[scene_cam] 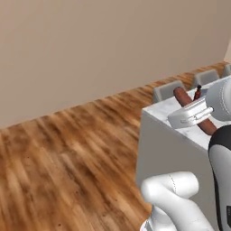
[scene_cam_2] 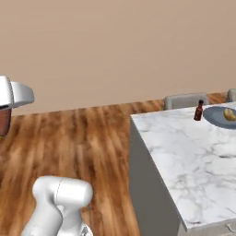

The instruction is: Move the hot dog bun to the plate on the dining table and place the condiment next to that plate. Then navigate to the fridge and take the sausage and place it on the plate as well.

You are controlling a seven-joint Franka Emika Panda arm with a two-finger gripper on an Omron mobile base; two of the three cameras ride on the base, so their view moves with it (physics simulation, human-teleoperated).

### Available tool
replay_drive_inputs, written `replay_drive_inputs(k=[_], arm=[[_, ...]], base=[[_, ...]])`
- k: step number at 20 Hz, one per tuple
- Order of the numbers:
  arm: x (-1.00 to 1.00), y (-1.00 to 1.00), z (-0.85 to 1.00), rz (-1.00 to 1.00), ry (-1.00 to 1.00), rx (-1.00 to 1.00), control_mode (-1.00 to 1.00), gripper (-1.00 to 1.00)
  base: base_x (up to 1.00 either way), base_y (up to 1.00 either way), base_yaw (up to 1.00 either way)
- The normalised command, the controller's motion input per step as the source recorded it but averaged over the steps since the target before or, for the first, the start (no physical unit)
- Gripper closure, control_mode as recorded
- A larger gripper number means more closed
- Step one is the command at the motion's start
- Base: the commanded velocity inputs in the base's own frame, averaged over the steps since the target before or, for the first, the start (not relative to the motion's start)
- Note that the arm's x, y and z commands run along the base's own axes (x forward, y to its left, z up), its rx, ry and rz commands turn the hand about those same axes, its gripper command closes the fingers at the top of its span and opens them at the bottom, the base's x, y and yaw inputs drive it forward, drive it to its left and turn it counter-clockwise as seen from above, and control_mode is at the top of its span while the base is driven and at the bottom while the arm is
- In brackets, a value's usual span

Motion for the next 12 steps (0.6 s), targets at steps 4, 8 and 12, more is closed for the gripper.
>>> replay_drive_inputs(k=[4,8,12], arm=[[0.0,0.0,0.0,0.0,0.0,0.0,1.0,1.0],[0.0,0.0,0.0,0.0,0.0,0.0,1.0,1.0],[0.0,0.0,0.0,0.0,0.0,0.0,1.0,1.0]], base=[[0.69,0.88,-0.52],[0.7,0.81,-0.56],[0.71,0.77,-0.59]])
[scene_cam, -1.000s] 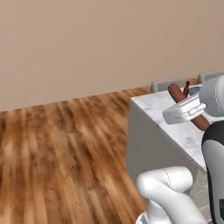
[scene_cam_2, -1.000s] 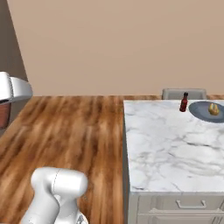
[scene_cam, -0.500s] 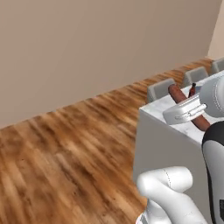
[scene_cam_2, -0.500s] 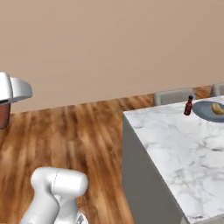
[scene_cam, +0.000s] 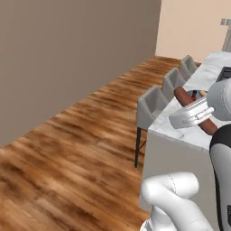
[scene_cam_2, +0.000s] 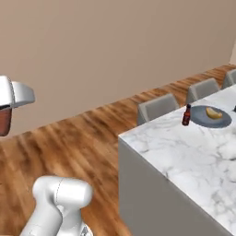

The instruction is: Move the hot dog bun to the plate on the dining table and place the condiment next to that plate. Then navigate to the fridge and take the sausage and place it on the plate as well.

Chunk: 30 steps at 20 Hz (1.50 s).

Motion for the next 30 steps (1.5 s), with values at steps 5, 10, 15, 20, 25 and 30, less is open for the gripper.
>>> replay_drive_inputs(k=[5,10,15,20,25,30], arm=[[0.0,0.0,0.0,0.0,0.0,0.0,1.0,1.0],[0.0,0.0,0.0,0.0,0.0,0.0,1.0,1.0],[0.0,0.0,0.0,0.0,0.0,0.0,1.0,1.0],[0.0,0.0,0.0,0.0,0.0,0.0,1.0,1.0],[0.0,0.0,0.0,0.0,0.0,0.0,1.0,1.0],[0.0,0.0,0.0,0.0,0.0,0.0,1.0,1.0]], base=[[0.71,0.78,-0.59],[0.66,0.81,-0.58],[0.62,0.85,-0.56],[0.61,0.84,-0.57],[0.61,0.83,-0.57],[0.61,0.83,-0.58]])
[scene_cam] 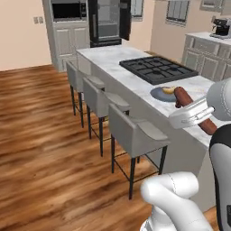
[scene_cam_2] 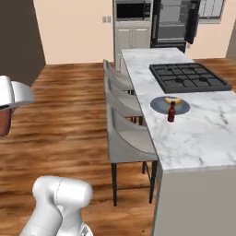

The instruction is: Move the hot dog bun to the plate on the dining table and place the condiment next to that plate. Then navigate to the fridge and take the sausage and place it on the plate as well.

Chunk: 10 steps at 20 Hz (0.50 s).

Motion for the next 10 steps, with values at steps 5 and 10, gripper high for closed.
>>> replay_drive_inputs(k=[5,10], arm=[[0.0,0.0,0.0,0.0,0.0,0.0,1.0,1.0],[0.0,0.0,0.0,0.0,0.0,0.0,1.0,1.0]], base=[[0.61,0.81,-0.58],[0.6,0.8,-0.58]])
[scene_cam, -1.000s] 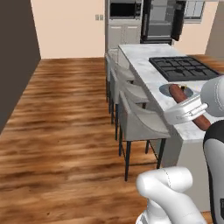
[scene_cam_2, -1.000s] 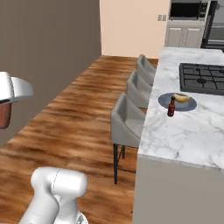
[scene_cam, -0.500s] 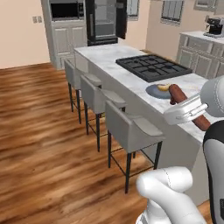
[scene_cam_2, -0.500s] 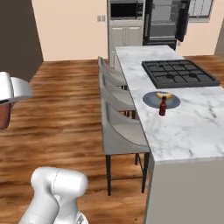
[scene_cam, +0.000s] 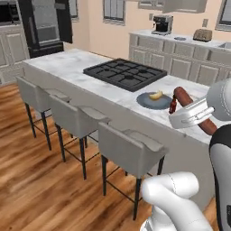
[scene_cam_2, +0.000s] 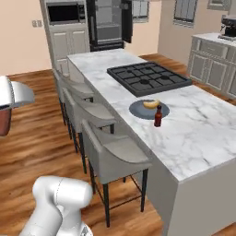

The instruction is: Move the hot dog bun to the plate on the dining table and place the condiment next to that plate. Then navigate to the fridge and take the sausage and place it on the plate as well.

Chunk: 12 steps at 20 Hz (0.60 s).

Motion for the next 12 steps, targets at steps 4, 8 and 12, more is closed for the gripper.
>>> replay_drive_inputs(k=[4,8,12], arm=[[0.0,0.0,0.0,0.0,0.0,0.0,1.0,1.0],[0.0,0.0,0.0,0.0,0.0,0.0,1.0,1.0],[0.0,0.0,0.0,0.0,0.0,0.0,1.0,1.0]], base=[[0.56,0.83,-0.57],[0.5,0.87,-0.56],[0.43,0.9,-0.55]])
